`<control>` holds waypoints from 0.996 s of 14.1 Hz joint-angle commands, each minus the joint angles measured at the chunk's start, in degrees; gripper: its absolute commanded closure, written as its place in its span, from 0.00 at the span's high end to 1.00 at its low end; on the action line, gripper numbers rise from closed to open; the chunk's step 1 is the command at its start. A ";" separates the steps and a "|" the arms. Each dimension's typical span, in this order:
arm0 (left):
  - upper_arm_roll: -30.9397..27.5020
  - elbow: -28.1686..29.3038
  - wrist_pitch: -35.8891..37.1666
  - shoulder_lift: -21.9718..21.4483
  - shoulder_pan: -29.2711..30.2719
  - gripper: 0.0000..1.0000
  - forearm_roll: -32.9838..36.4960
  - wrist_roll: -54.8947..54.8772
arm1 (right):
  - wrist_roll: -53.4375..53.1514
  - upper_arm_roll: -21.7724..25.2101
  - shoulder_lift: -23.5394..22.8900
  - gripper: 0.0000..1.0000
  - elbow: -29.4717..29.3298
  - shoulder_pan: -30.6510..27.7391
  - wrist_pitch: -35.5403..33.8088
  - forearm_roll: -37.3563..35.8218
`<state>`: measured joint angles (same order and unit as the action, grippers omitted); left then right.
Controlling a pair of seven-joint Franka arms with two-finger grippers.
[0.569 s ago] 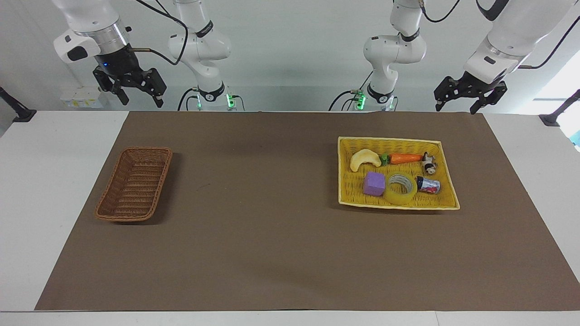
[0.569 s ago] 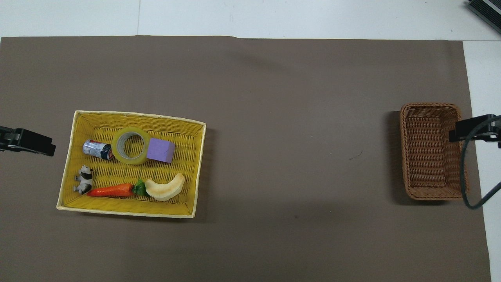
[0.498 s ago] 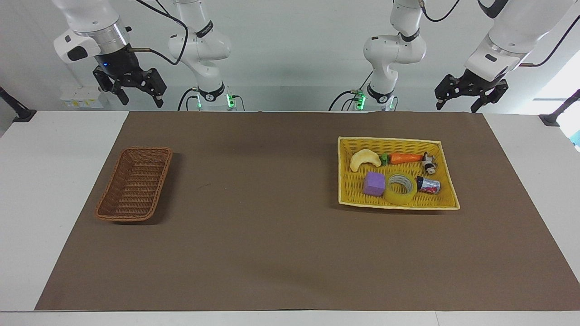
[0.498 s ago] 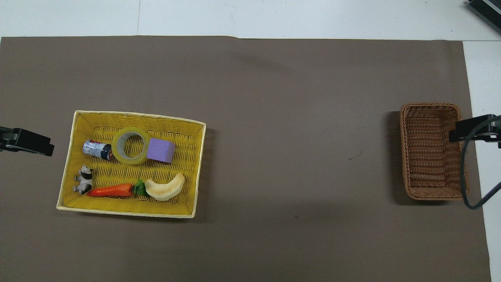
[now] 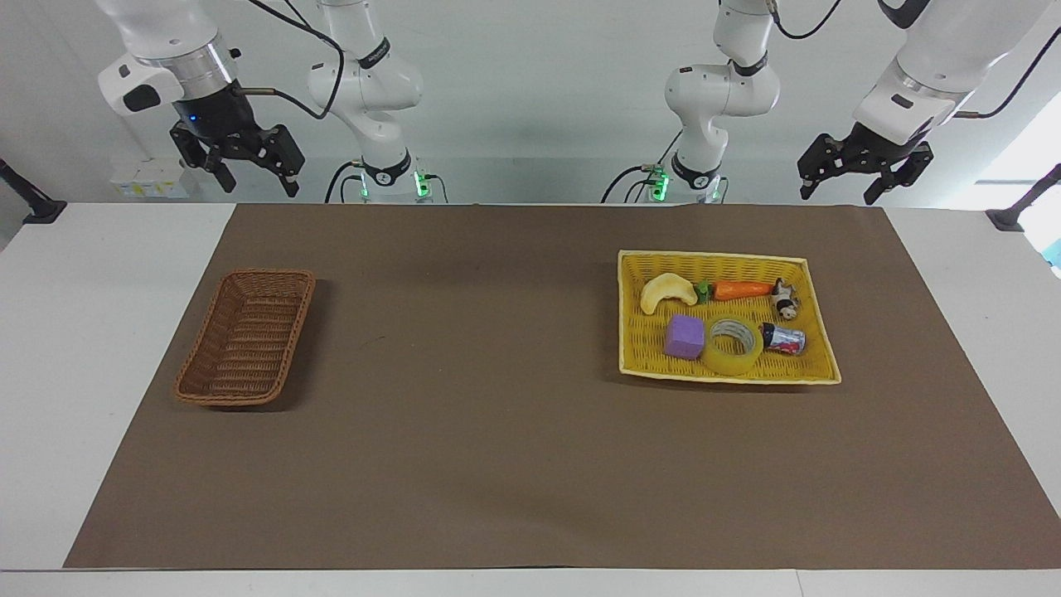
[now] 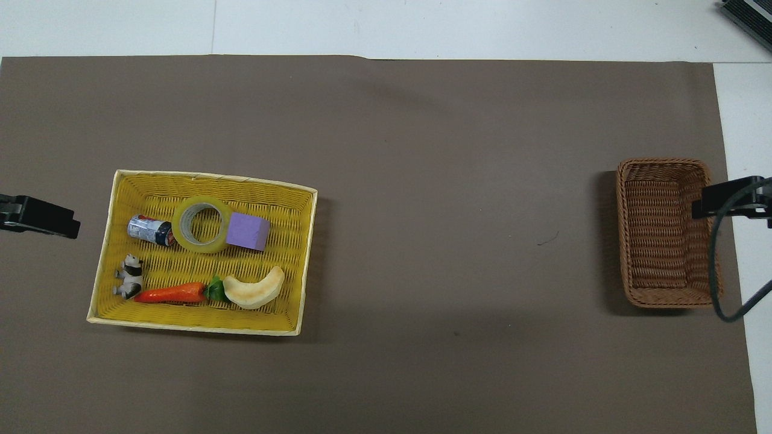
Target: Move tape to another basket
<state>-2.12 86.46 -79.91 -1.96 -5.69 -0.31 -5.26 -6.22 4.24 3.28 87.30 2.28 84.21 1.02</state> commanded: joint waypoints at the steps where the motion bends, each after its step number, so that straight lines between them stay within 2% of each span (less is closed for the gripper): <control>1: 0.54 -1.12 0.64 0.47 1.47 1.00 -0.40 0.16 | 2.00 -0.29 0.85 1.00 0.95 -0.61 -0.28 0.04; 14: 0.63 -0.77 0.81 0.38 1.56 1.00 -0.40 0.07 | 2.00 -0.29 0.85 1.00 0.95 -0.61 -0.28 0.04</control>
<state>-2.03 86.47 -79.76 -1.94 -4.97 -0.33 -5.27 -6.21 4.24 3.28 87.30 2.28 84.21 1.02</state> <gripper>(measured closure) 0.000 0.000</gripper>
